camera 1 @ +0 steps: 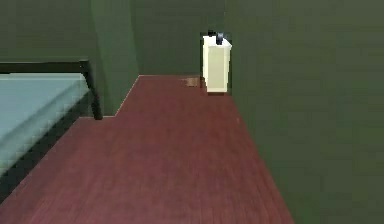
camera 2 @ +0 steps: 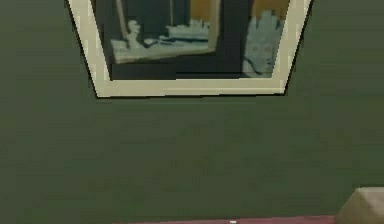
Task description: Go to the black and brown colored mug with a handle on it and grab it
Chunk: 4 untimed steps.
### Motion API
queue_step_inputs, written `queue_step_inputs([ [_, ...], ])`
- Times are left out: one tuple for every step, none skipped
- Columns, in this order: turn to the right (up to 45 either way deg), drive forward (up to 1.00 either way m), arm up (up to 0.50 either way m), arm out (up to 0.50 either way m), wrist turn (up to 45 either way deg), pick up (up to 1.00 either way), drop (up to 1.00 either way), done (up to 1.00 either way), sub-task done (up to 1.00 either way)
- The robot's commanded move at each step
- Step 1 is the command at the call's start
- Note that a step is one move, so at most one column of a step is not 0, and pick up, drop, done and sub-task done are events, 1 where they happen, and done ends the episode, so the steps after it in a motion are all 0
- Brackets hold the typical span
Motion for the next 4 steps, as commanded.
queue_step_inputs([
  [0.0,1.0,0.0,0.0,0.0,0.0,0.0,0.0,0.0],
  [0.0,1.0,0.0,0.0,0.0,0.0,0.0,0.0,0.0],
  [0.0,1.0,0.0,0.0,0.0,0.0,0.0,0.0,0.0],
  [0.0,0.45,0.0,0.0,0.0,0.0,0.0,0.0,0.0],
])
